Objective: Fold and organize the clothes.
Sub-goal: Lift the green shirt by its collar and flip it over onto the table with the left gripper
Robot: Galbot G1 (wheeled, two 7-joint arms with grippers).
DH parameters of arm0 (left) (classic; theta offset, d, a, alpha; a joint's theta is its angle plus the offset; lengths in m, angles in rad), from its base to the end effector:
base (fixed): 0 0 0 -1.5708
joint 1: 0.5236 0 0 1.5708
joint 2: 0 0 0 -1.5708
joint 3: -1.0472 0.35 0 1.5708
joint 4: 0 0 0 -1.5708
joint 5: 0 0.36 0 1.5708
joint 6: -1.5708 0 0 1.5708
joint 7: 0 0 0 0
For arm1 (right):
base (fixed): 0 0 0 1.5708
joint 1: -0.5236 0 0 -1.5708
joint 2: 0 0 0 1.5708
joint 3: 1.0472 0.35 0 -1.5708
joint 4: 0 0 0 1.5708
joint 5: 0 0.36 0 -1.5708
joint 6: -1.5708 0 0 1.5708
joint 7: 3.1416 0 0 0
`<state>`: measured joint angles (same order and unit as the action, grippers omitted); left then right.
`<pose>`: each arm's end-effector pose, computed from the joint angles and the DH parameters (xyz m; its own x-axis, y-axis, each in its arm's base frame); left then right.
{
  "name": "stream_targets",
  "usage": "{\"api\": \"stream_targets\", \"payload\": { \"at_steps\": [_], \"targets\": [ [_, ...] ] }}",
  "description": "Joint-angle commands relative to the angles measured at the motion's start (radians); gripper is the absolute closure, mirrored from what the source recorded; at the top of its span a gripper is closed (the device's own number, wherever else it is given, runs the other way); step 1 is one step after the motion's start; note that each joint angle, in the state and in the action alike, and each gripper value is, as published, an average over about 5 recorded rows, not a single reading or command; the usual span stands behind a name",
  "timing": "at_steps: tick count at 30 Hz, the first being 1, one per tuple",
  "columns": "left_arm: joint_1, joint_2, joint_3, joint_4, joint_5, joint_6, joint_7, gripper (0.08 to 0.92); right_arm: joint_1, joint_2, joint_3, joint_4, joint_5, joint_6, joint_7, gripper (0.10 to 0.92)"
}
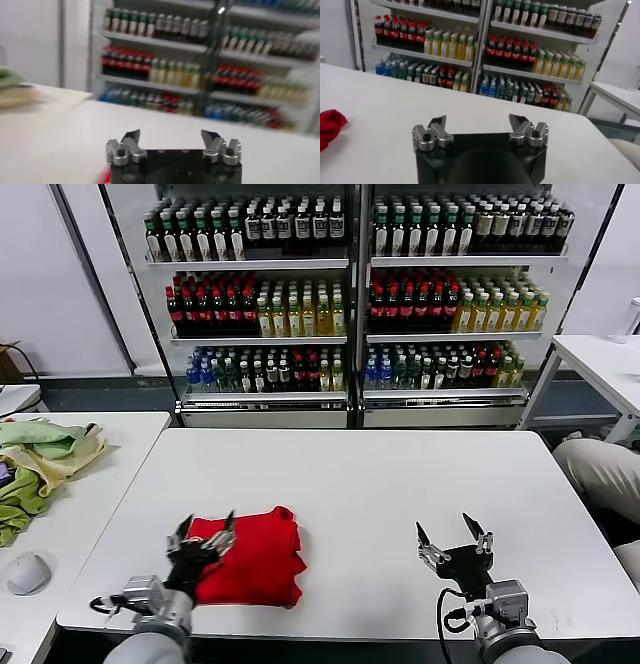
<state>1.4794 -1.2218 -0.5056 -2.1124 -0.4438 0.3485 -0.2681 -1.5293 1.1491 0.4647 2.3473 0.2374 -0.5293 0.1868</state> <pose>0.2146 0.0510 -0.2712 -0.9558 -0.0359 0.2918 -0.0555 0.9967 -0.0591 0.1829 -0.0262 -0.2033 -0.9584 -0.0839 0.2728 -0.1321 0.9777 -0.1634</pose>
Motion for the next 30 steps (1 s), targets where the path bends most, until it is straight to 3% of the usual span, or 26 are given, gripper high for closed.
{"api": "stream_targets", "payload": {
  "at_steps": [1,13,24,30],
  "targets": [
    [0.041,0.036,-0.177,0.175,0.076,0.100,0.090,0.183,-0.003,0.004,0.000,-0.004,-0.001,0.000,0.000,0.203],
    [0.012,0.032,-0.168,0.184,-0.071,0.124,0.193,0.189,-0.012,0.009,0.005,0.001,-0.004,0.000,0.001,0.203],
    [0.021,0.019,-0.155,0.170,-0.147,0.135,0.217,0.484,-0.011,0.007,0.006,0.005,-0.004,0.000,0.001,0.203],
    [0.019,0.012,-0.150,0.177,-0.143,0.064,0.240,0.657,-0.011,0.007,0.005,0.006,-0.004,0.000,0.001,0.203]
  ]
}}
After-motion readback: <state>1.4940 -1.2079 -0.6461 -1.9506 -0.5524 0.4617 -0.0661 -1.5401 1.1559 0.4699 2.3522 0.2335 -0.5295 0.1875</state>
